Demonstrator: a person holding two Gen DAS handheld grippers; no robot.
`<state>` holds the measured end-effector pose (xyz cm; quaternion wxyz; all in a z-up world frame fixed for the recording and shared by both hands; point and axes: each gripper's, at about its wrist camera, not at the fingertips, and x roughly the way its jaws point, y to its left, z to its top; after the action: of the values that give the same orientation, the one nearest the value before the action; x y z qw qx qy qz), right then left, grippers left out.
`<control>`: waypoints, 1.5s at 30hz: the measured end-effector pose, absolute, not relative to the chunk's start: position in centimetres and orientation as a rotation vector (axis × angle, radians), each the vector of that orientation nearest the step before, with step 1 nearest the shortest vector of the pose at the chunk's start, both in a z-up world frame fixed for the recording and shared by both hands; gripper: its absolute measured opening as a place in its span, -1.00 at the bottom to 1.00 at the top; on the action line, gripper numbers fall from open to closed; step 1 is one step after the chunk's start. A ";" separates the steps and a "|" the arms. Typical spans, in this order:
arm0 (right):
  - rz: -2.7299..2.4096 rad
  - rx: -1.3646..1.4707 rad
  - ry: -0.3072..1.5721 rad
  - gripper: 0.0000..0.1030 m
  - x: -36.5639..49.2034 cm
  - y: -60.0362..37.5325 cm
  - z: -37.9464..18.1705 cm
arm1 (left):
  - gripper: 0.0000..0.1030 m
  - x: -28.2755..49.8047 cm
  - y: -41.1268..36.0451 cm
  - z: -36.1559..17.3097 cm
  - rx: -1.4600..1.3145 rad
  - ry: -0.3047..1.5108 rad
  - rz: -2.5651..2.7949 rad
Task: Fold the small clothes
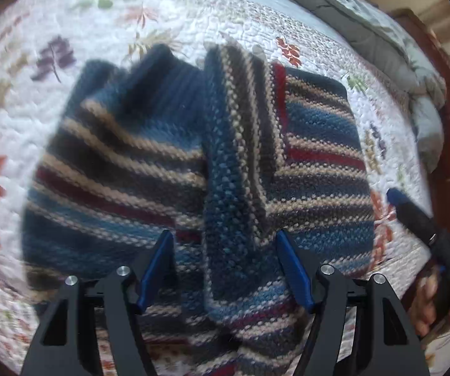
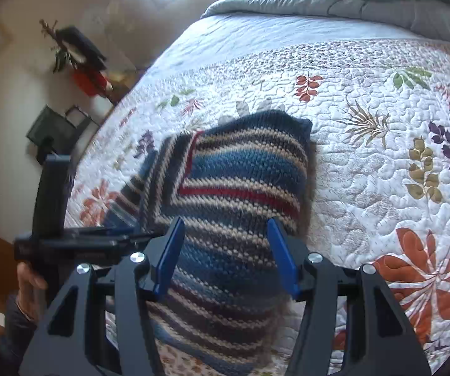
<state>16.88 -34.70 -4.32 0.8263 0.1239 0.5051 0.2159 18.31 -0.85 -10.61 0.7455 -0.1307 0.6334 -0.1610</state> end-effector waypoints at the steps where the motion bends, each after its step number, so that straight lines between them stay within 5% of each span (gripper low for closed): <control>1: 0.442 0.253 1.075 0.08 16.9 -34.7 -4.4 | 0.33 18.4 -0.8 -10.7 -0.301 1.384 -0.352; 9: 0.336 0.258 1.122 0.14 17.5 -36.9 -6.0 | 0.21 19.0 -1.9 -10.0 -0.303 1.359 -0.402; 14: 0.330 0.269 1.170 0.18 17.7 -36.7 -7.7 | 0.33 20.0 -2.0 -11.7 -0.313 1.383 -0.412; 18: 0.299 0.228 1.176 0.28 17.9 -36.6 -7.2 | -0.36 19.7 -1.8 -11.1 -0.333 1.355 -0.422; 22: 0.276 0.194 1.180 0.32 17.9 -36.2 -6.9 | -0.50 19.4 -1.7 -9.9 -0.335 1.321 -0.411; 36: 0.321 0.195 1.132 0.40 17.5 -34.8 -5.3 | -0.53 19.2 6.0 -1.5 -0.351 1.121 -0.313; 45: 0.340 0.158 1.175 0.40 17.8 -32.9 -6.9 | -0.52 20.5 11.2 -10.1 -0.431 1.256 -0.171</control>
<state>17.77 -32.85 -6.86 0.8158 0.0740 0.5509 0.1594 20.46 11.16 -10.08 0.7841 -0.1997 0.5823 -0.0794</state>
